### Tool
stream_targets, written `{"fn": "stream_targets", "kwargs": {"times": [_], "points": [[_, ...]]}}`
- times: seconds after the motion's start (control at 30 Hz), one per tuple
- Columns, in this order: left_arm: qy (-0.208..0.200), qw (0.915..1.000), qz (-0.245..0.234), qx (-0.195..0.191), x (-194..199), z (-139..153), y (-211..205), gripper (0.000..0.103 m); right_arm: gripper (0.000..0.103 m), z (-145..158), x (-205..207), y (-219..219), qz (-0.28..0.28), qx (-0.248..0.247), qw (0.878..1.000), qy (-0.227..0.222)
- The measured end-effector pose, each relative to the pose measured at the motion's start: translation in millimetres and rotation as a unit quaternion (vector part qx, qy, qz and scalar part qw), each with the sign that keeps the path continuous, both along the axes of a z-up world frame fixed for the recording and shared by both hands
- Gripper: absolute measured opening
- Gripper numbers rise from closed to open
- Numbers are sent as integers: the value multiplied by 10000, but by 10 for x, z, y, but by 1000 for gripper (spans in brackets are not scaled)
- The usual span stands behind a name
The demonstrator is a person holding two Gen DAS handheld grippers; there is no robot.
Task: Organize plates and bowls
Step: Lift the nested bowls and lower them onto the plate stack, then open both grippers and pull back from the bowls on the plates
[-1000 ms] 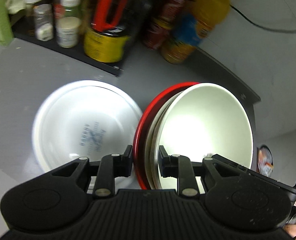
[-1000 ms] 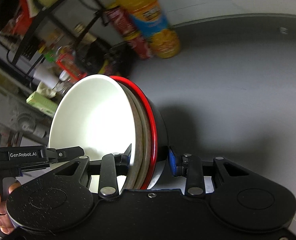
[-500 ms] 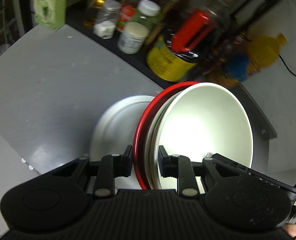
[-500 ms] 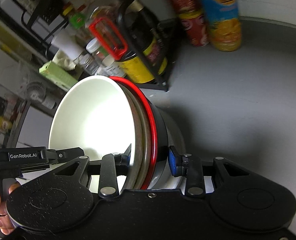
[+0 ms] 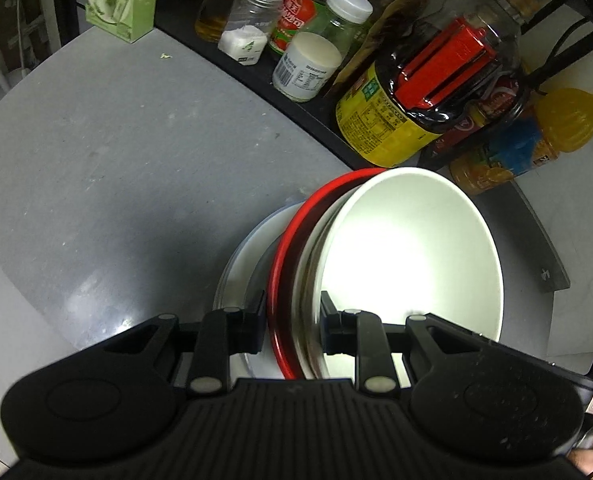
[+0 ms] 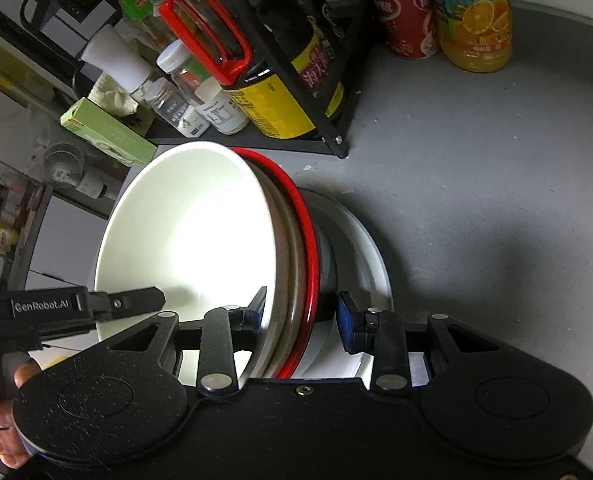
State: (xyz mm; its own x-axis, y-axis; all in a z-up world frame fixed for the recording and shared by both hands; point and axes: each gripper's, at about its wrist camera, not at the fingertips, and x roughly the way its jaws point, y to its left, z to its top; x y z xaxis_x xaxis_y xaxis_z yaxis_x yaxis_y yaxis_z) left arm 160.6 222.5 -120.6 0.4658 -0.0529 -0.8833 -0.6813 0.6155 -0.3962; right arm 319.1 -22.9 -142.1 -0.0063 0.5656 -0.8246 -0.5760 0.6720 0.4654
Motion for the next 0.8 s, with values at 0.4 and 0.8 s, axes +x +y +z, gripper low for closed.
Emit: {"fn": "stream_targets", "kwargs": {"times": [0.4,0.8], "points": [[176,9997,-138,-27,129,-14,-26,25,43,-70,-4,-89,54,9,9997,251],[-130,9985,-343,412,327,243,-13,60,63,93,143,-202,-14,116,9999,-9]]}}
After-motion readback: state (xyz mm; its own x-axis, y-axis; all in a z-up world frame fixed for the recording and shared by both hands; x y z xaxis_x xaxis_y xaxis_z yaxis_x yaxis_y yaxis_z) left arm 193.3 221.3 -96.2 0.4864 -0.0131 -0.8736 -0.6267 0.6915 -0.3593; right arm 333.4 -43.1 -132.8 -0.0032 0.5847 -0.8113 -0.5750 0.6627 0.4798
